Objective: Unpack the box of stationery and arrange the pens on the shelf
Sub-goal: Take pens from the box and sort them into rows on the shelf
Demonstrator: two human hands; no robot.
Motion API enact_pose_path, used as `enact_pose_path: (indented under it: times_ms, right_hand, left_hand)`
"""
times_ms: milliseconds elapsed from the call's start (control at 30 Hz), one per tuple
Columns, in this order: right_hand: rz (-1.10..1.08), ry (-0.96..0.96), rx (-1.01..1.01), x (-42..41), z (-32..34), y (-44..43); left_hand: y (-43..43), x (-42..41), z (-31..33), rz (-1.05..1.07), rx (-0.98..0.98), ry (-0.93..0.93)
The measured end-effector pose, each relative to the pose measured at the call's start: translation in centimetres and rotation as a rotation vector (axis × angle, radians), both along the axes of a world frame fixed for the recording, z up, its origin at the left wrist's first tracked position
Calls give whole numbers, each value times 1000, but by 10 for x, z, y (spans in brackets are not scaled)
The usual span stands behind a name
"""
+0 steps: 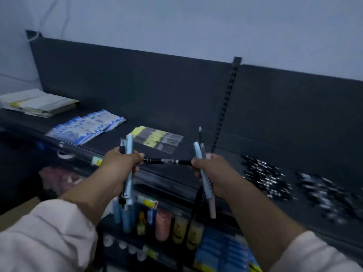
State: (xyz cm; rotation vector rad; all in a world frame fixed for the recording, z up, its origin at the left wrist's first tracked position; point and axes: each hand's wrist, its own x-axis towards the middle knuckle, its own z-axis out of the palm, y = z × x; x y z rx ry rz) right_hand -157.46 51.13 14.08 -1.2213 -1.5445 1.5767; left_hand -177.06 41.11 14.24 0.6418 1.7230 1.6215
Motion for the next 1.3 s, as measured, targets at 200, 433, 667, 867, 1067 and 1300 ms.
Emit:
enact_pose_path:
  times_ms: [200,433,667,867,1067,1300]
  right_hand:
    - [-151,3,-24,93,-12,-16]
    - [-306,10,8,200,-7,-1]
    - [-358,-37,1,319,-15,40]
    - [-361,-30,-49,376,-28,79]
    - [-318,-30,-146,379,-35,108]
    - [-297,-29,-202,348,-51,136]
  left_hand:
    - [12,72,-9,-186,-56,25]
    - [32,170,7,-309,-40,-68]
    - [78,289,0,-341,-74,-19]
    - [105,349,-6,-337,-51,-231]
    - [123,365,-17,-260,-107,-220]
    - [148,354,-25,-201,-117,-276]
